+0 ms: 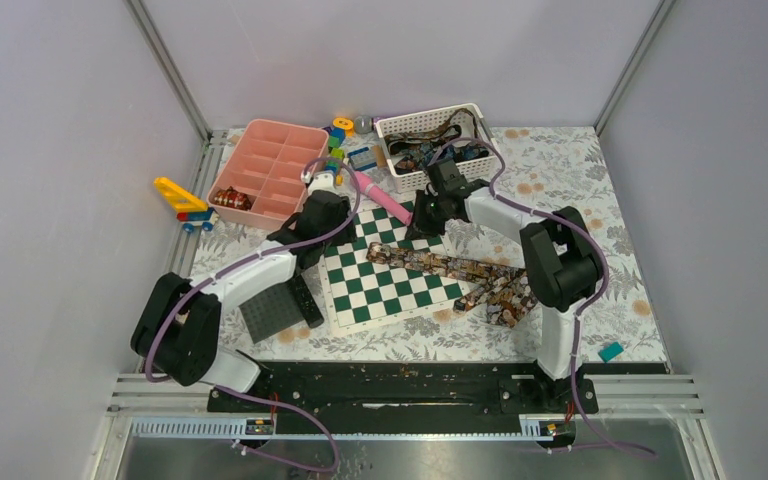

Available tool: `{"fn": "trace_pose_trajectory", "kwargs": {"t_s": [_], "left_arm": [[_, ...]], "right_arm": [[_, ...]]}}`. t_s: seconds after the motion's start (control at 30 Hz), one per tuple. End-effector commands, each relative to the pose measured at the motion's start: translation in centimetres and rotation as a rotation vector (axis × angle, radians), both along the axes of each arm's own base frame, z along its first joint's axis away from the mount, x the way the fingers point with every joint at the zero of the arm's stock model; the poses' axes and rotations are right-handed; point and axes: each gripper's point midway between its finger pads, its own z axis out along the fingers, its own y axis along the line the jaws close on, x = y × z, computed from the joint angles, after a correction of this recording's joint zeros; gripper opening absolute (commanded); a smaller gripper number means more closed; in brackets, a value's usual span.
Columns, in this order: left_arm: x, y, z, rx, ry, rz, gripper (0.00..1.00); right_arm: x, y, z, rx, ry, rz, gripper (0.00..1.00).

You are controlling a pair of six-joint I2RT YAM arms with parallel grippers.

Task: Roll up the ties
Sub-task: Roll the tie at the center of the board.

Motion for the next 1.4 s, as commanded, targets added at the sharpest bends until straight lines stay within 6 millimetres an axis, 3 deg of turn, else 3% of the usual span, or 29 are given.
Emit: {"fn": "trace_pose_trajectory", "kwargs": {"t_s": [0.0,0.5,0.77,1.37], "left_arm": [[1.0,-1.0,0.3,-0.030,-0.015,-0.029,0.51],[1.0,-2.5,-1.2,-0.064,0.032,-0.096,0.50],[1.2,-3.9,-1.1,-0.107,0.024,-0.145,0.50],[1.1,-4.2,-1.5,-0.115,0.036,-0.155,0.50]], "right_arm": [[0.6,1.4,0.6,0.016,-0.041,0.058,0.19],[-0.7,2.3,-1.4,0.025,0.014,0.113,0.22],[-1.1,2.3,-1.7,0.026,0.027,0.125,0.24],[-3.0,1.6,-3.1,0.006,0.073,0.133,0.24]]}}
